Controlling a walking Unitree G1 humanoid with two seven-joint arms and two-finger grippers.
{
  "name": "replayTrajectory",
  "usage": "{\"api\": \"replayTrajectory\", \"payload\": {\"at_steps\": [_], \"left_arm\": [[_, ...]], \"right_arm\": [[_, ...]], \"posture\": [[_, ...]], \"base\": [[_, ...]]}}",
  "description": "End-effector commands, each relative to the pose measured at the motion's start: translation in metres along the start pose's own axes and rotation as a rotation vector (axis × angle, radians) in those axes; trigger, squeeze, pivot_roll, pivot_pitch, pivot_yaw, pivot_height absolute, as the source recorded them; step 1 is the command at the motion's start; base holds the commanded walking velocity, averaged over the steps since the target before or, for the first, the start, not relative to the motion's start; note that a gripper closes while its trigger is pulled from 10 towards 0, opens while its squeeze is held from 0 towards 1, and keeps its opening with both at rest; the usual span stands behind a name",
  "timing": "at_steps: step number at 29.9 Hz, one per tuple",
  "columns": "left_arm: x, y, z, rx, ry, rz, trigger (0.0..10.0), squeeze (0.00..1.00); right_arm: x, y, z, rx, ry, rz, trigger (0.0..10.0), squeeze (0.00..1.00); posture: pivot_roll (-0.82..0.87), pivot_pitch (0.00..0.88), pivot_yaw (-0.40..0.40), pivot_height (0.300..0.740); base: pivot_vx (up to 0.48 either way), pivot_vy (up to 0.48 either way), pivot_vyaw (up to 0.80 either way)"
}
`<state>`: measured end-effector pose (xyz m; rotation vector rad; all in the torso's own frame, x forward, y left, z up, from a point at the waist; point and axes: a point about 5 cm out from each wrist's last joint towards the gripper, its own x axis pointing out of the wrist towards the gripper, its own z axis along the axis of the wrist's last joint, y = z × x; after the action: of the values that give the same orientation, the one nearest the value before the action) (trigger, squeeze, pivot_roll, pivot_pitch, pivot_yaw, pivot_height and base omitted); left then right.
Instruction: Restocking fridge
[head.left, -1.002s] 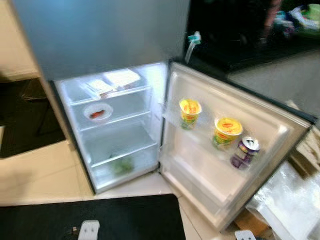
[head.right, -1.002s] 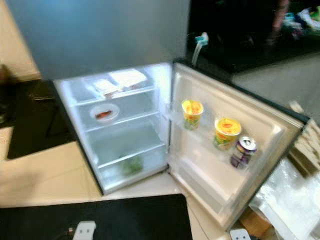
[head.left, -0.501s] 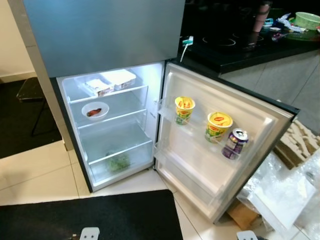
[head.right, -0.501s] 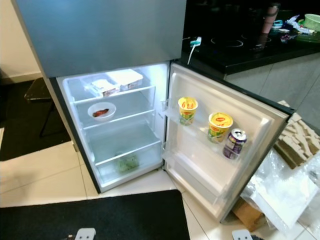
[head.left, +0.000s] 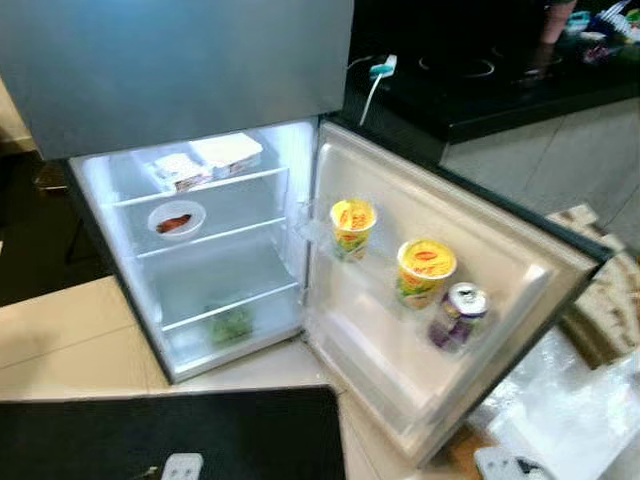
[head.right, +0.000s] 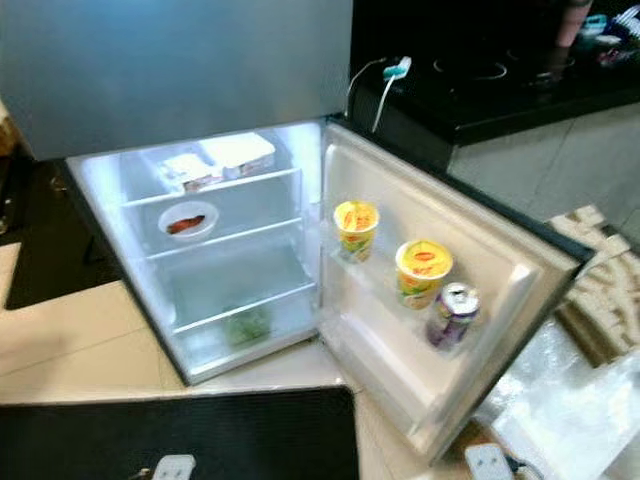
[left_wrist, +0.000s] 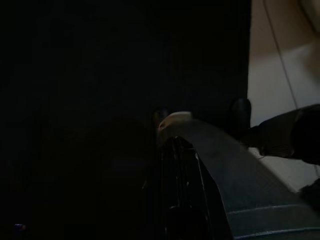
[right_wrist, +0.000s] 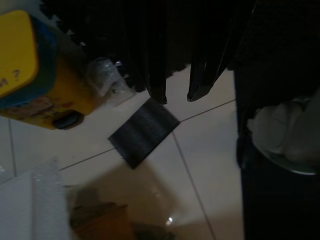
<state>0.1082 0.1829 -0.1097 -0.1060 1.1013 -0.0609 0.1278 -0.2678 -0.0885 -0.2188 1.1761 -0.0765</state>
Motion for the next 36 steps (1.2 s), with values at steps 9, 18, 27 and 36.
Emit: {"api": "replayTrajectory", "payload": {"at_steps": [9, 18, 27, 36], "left_arm": [[-0.002, -0.007, -0.018, -0.010, 0.067, -0.049, 10.0, 0.00], [-0.002, -0.007, -0.018, -0.014, 0.065, -0.039, 10.0, 0.00], [-0.001, -0.011, -0.016, -0.030, 0.056, -0.053, 10.0, 0.00], [-0.002, -0.007, -0.018, -0.033, 0.058, -0.044, 10.0, 0.00]], "right_arm": [[-0.002, -0.013, 0.001, 0.071, -0.012, -0.064, 10.0, 0.00], [-0.003, -0.029, 0.020, 0.103, -0.074, -0.115, 10.0, 0.00], [-0.004, -0.034, 0.029, 0.136, -0.107, -0.150, 10.0, 0.00], [-0.014, -0.075, 0.037, 0.225, -0.150, -0.322, 10.0, 0.00]], "posture": [[-0.05, 0.000, -0.052, 0.740], [-0.06, 0.000, -0.051, 0.740], [-0.06, 0.000, -0.051, 0.740], [-0.06, 0.000, -0.050, 0.740]], "base": [[0.000, -0.058, 0.00], [0.000, -0.367, 0.00], [0.000, 0.000, 0.00], [0.000, 0.000, 0.00]]}}
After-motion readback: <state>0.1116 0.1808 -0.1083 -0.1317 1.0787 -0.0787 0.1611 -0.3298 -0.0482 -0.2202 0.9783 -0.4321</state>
